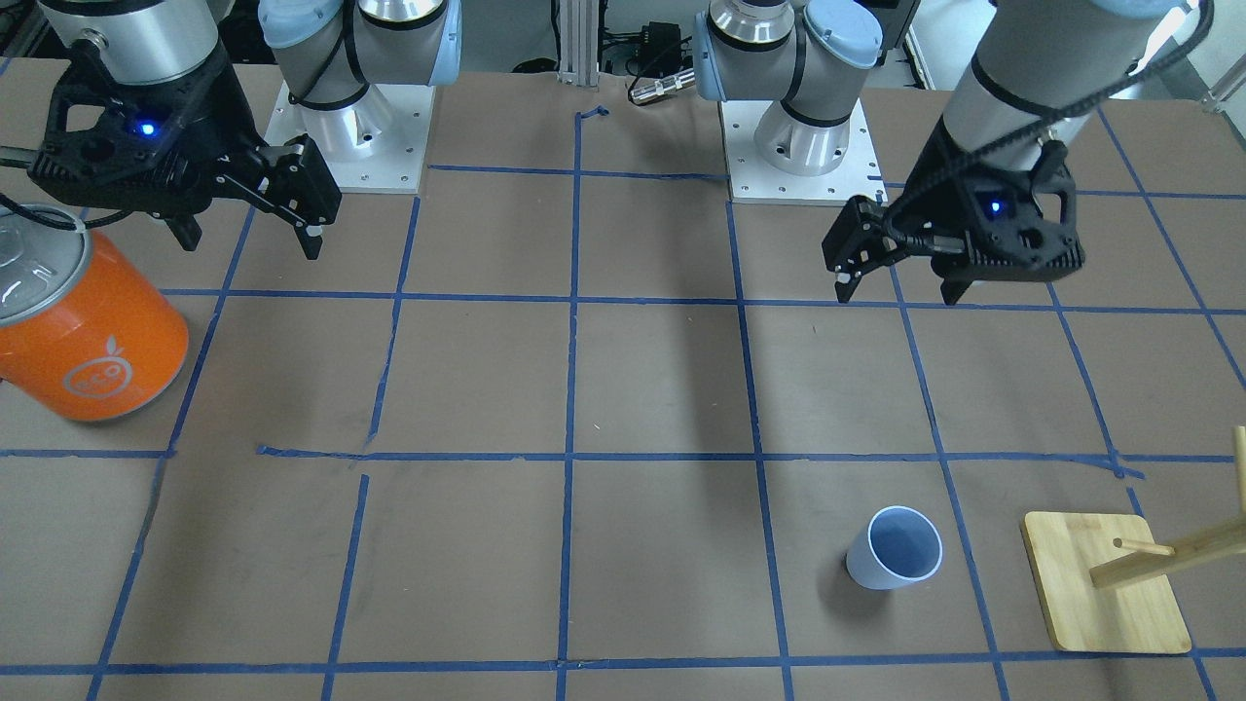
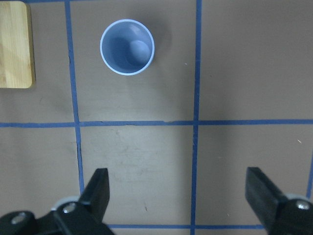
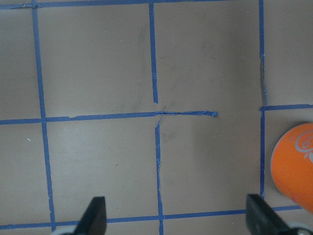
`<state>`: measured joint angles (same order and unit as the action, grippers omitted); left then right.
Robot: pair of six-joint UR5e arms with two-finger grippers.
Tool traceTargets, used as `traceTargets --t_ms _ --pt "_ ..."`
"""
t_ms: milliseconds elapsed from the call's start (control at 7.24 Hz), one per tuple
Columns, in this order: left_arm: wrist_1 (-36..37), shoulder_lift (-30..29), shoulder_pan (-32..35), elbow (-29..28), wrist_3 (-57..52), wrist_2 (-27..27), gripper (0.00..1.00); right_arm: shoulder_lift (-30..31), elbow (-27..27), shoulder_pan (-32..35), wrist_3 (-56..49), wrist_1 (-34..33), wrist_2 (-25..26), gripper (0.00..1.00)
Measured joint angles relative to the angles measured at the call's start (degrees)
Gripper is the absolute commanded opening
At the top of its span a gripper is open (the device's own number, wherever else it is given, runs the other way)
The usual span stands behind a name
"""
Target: Flip cup
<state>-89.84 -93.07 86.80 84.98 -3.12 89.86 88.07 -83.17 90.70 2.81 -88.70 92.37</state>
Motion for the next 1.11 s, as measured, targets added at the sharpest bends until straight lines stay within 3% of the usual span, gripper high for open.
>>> traceTargets --t_ms 415,553,1106 --pt "-1.71 4.33 0.20 3.03 -0.55 0.61 1.00 0.00 -0.06 -0.02 0.00 -0.06 0.00 1.00" --pt "-1.87 4.64 0.21 3.34 -0.64 2.36 1.00 0.00 -0.06 -0.04 0.00 -0.06 0.00 1.00" --pt "-1.84 4.53 0.21 3.80 -0.31 1.24 1.00 -0.03 -0.07 -0.12 -0.28 -0.07 -0.02 1.00"
